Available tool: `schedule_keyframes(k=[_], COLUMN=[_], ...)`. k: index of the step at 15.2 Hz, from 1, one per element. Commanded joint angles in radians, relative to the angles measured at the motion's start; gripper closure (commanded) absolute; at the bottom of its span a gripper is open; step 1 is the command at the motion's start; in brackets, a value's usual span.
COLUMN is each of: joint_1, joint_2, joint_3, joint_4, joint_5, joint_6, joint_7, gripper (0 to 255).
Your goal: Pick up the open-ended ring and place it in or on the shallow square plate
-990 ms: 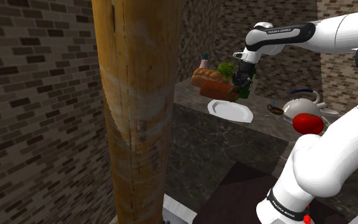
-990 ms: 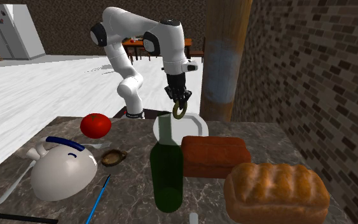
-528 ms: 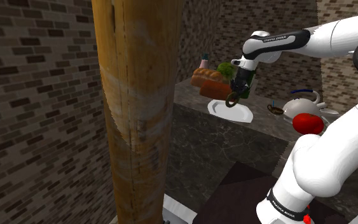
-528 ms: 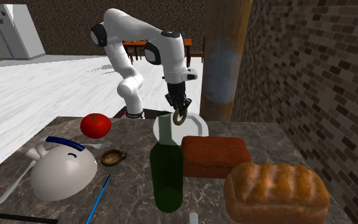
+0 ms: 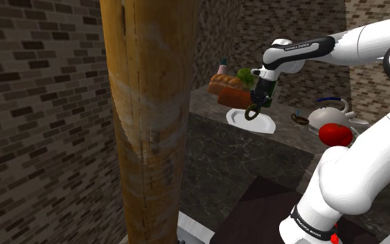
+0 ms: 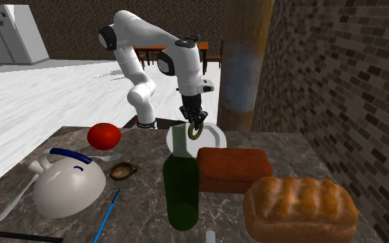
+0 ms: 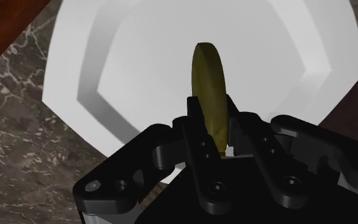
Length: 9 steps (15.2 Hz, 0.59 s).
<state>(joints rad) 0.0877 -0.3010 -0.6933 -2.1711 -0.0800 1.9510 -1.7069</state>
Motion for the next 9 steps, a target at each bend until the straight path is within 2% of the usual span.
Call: schedule_keyframes(k=[1, 2, 3, 8, 9], joint_1=[0.000, 0.000, 0.000, 0.000, -0.001], joint_2=[0.000, 0.000, 0.000, 0.000, -0.007], joint_3=[0.000, 0.000, 0.000, 0.000, 0.004], joint_4=[0.000, 0.000, 0.000, 0.000, 0.027], joint_5=[0.000, 0.000, 0.000, 0.000, -0.003], joint_6=[0.001, 0.001, 0.001, 0.001, -0.034], joint_7=[0.000, 0.000, 0.000, 0.000, 0.003], gripper=[255, 255, 0, 0, 0])
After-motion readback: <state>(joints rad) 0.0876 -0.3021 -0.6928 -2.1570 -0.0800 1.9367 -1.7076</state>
